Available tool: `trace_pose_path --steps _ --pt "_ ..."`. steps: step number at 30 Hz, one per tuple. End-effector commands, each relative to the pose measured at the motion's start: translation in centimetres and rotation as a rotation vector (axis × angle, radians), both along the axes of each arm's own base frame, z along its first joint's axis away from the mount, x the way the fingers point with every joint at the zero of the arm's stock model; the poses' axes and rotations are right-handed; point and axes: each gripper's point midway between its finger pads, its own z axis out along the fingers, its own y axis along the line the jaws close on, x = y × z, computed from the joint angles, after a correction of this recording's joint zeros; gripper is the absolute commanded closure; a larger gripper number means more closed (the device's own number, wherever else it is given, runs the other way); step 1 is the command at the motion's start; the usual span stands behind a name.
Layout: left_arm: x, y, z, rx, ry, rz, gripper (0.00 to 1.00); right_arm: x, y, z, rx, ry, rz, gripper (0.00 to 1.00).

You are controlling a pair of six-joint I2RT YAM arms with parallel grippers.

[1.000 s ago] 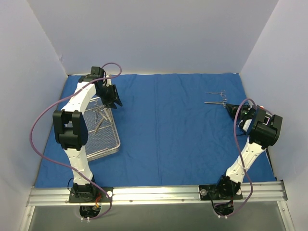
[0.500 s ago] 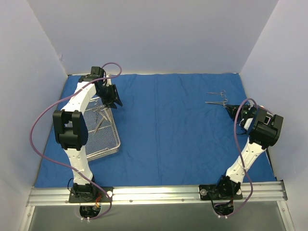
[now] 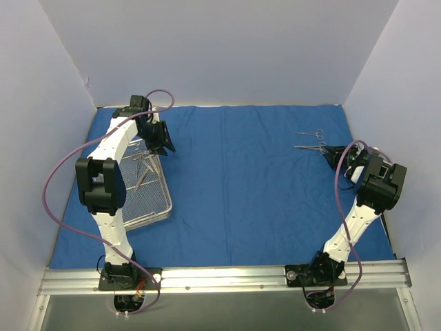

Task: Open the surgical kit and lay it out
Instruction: Place the medical item in the surgical kit.

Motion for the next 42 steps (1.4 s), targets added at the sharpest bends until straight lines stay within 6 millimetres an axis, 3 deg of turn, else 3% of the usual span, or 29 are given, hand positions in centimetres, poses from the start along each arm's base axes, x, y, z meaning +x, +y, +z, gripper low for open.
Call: trace_pose_path --steps 1,20,33,37,39,42 --pt "1.2 -0.2 1.8 -0.027 -0.062 0.005 0.52 -0.7 -0.7 0.8 -0.056 0.032 0.005 0.66" --pt "0.3 0.0 2.9 -0.026 -0.093 0.007 0.52 -0.1 -2.2 4.1 -0.134 0.046 0.019 0.65" --pt "-0.1 0.0 3.0 -0.025 -0.101 0.011 0.52 -2.4 -3.5 4.1 -0.211 0.151 0.061 0.62" --pt "-0.1 0.7 3.3 0.009 -0.100 0.024 0.52 -2.5 -3.3 5.4 -0.221 0.132 0.062 0.62" --pt "0.1 1.8 3.6 0.054 -0.110 0.053 0.52 -3.0 -2.7 5.8 -0.211 0.146 0.072 0.61" --pt "0.0 4.2 3.8 0.142 -0.109 0.111 0.51 -4.1 -1.0 8.0 -0.259 0.192 0.106 0.61"
